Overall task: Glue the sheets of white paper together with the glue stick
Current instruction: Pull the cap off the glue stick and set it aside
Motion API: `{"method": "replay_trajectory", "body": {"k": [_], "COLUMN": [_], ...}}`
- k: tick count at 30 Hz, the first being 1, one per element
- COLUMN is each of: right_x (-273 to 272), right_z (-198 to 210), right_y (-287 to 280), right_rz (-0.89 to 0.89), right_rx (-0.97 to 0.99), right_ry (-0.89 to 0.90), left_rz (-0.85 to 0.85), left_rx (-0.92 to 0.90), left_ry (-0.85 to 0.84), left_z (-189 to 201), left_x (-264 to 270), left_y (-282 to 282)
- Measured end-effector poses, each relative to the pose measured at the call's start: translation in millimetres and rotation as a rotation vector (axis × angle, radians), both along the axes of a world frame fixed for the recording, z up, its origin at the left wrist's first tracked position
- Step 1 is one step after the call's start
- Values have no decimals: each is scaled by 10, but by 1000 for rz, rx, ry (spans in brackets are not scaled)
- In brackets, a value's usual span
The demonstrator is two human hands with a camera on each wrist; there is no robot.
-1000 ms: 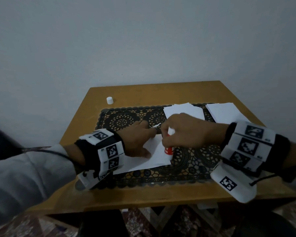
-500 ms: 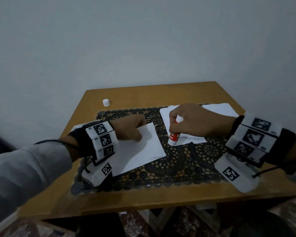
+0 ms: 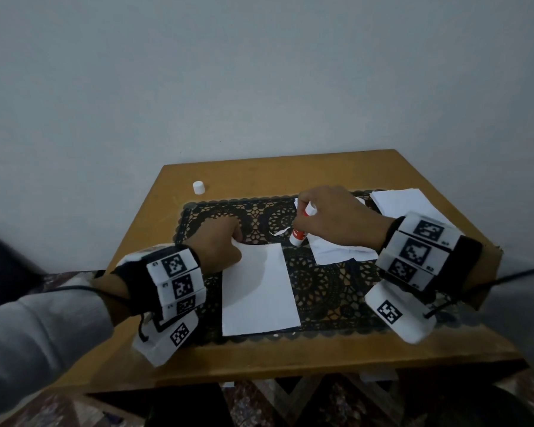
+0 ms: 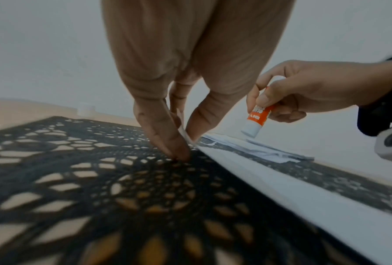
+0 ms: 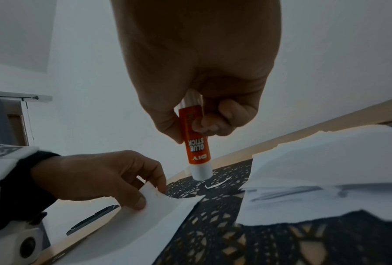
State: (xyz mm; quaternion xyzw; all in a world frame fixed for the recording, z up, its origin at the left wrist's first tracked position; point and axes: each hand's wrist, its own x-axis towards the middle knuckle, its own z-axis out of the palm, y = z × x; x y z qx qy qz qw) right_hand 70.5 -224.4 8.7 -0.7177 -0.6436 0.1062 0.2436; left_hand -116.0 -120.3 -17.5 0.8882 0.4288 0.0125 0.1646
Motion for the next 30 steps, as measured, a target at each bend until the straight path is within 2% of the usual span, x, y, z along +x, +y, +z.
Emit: {"method": "replay_trajectory", "body": {"k": [5, 8, 12, 15, 23, 30], "right_x": [-98, -181, -295, -353, -427, -491], "right_z": [-75, -103, -135, -163, -178, -158], "right_y": [96, 165, 260, 310, 354, 162], "right_rz": [49, 74, 80, 88, 126, 163], "right_rx": [-53, -49, -51, -63, -113, -177], "right_ry": [44, 24, -4, -39, -92, -116], "left_rz": [14, -23, -228, -318, -359, -383], "left_rx": [1, 86, 239, 173, 156, 155], "left_ry": [99, 211, 232, 281, 274, 290], "left_z": [-35, -12, -26, -78, -50, -45], "left_x": [-102, -117, -122, -118, -129, -111], "left_y": [21, -54, -238, -303, -185, -170]}}
